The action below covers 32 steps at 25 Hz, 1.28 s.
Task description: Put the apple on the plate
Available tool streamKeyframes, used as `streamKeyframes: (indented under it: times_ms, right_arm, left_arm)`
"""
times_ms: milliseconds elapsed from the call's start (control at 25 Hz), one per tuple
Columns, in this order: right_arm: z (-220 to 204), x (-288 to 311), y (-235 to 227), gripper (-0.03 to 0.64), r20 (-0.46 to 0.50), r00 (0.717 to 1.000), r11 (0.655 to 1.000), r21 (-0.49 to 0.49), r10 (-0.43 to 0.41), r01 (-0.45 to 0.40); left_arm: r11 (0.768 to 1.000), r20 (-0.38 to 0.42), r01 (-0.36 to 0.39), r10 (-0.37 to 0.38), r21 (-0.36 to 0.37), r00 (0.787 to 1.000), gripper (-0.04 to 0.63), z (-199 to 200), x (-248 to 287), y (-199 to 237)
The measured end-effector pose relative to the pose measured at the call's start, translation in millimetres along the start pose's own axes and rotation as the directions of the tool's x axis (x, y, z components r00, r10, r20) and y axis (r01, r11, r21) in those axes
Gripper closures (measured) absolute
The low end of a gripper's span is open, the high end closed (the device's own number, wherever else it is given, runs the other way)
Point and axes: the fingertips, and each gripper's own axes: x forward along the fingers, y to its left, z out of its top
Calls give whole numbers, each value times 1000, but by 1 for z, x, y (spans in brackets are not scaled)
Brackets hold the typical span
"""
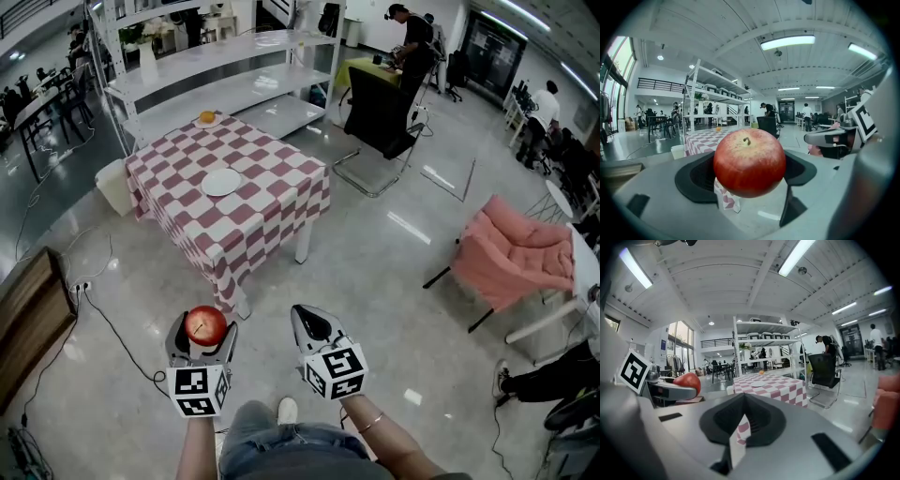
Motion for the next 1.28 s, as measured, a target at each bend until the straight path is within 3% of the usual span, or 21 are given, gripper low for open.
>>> streamKeyframes:
  times_ms: [680, 1280]
  right_arm:
    - [6, 14, -32, 606, 12, 1000, 1000, -6, 0, 0]
    - [10, 79, -55, 606, -22, 1000, 1000, -21, -7, 7]
  left_arm:
    - [999, -2, -31, 31, 11, 1000, 173, 13, 35, -3]
    - [1000, -16, -20, 20, -15, 1000, 173, 16, 105, 27]
